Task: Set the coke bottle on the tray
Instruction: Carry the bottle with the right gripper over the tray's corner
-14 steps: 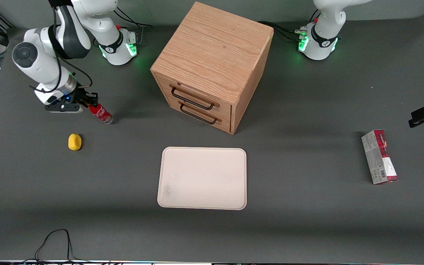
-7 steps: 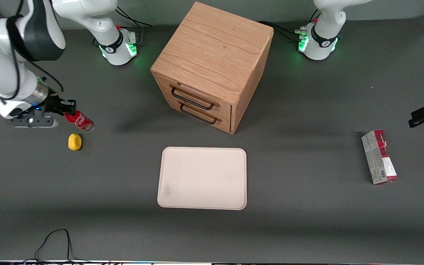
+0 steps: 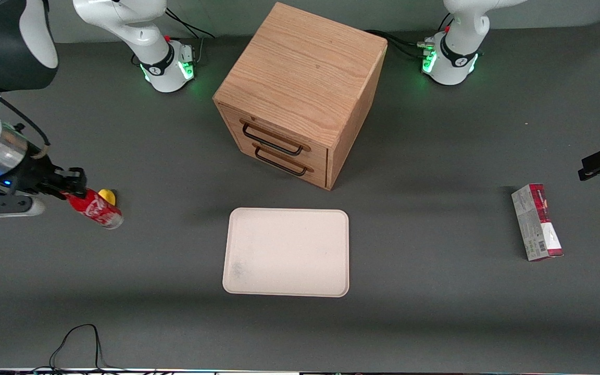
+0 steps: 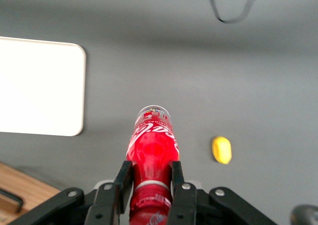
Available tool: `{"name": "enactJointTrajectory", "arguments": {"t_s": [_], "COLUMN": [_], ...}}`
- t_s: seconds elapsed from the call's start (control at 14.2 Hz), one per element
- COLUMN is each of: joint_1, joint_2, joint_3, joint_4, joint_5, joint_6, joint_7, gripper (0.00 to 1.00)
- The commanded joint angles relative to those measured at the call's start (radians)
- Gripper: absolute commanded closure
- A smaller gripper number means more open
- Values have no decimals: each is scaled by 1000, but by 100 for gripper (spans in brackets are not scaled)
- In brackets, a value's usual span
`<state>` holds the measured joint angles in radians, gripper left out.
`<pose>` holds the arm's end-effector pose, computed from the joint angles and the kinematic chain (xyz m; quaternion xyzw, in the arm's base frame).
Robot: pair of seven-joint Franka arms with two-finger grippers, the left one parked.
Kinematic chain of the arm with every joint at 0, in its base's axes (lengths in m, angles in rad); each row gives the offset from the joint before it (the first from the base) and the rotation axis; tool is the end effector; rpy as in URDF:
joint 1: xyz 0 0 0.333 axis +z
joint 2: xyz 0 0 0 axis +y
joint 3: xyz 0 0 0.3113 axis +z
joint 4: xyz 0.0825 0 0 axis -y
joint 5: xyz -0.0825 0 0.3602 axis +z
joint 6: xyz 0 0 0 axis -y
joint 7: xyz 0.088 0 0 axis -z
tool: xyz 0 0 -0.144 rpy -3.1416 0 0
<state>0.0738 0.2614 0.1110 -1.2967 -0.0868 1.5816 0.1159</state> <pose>0.6037 0.0913 0.5586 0.9990 0.0323 0.0167 0.0269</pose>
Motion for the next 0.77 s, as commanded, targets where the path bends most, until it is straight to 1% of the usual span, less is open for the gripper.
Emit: {"name": "enactJointTrajectory", "arguments": {"t_s": [0.0,0.14,0.21,0.28,0.42,0.49,0.7], "joint_1": [-17,-11,-2,21,85,108,142], "joint_2": [148,238,284,320,416,458,545], "joint_3": [103,176,197,220,228,226,225], "joint_4": [244,325,338,336,336,336,324], "joint_5": [4,-1,-2,-26,-124,-143,-218], "joint_6": [-69,-52,-20,39,142,197,291], "joint_7": [46,109,146,175,228,240,283], "gripper": [100,100,100,100,100,100,100]}}
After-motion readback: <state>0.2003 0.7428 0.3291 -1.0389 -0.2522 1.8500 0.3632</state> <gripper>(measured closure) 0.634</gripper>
